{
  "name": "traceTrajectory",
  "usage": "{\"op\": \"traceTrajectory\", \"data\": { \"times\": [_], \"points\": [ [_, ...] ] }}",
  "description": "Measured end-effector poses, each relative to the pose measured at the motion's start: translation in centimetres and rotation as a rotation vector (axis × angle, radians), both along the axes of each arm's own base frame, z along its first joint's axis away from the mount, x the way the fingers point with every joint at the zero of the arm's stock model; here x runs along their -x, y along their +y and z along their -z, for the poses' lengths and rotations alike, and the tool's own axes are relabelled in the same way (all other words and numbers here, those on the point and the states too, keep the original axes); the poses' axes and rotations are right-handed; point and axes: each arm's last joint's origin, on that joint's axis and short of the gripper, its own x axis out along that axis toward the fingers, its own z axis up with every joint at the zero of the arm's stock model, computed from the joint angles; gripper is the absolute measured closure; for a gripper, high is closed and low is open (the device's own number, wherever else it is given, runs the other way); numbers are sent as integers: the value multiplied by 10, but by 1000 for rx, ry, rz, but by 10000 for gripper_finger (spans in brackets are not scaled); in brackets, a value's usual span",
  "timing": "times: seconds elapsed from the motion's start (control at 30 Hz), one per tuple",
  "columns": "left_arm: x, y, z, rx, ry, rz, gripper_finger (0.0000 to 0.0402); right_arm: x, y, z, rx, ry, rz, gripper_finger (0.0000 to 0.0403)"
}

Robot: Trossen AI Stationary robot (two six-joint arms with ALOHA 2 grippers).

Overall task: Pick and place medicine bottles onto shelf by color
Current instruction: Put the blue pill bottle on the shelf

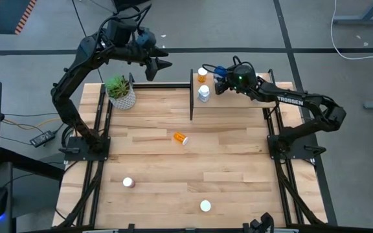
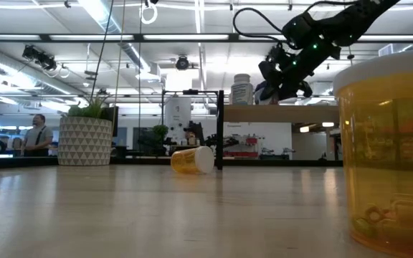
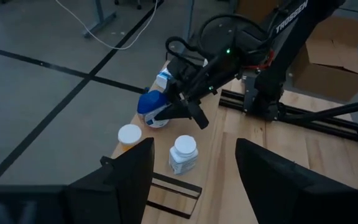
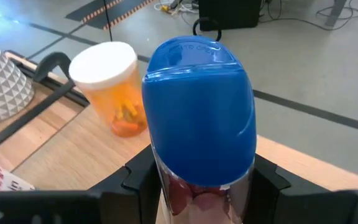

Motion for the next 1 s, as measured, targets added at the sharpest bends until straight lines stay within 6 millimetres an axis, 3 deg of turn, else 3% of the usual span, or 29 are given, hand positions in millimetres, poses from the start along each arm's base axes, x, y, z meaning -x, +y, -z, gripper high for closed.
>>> {"op": "traceTrajectory", "data": {
  "times": [0.53,0.83,1.0],
  "points": [
    [0,0,0,7,-1,-4,170,-1,-3,0,15,-3,1,232],
    [0,0,0,8,-1,-4,170,-1,-3,1,13,-1,2,174],
    [0,0,0,8,-1,-4,169,-1,-3,0,14,-3,3,165]
  ]
}}
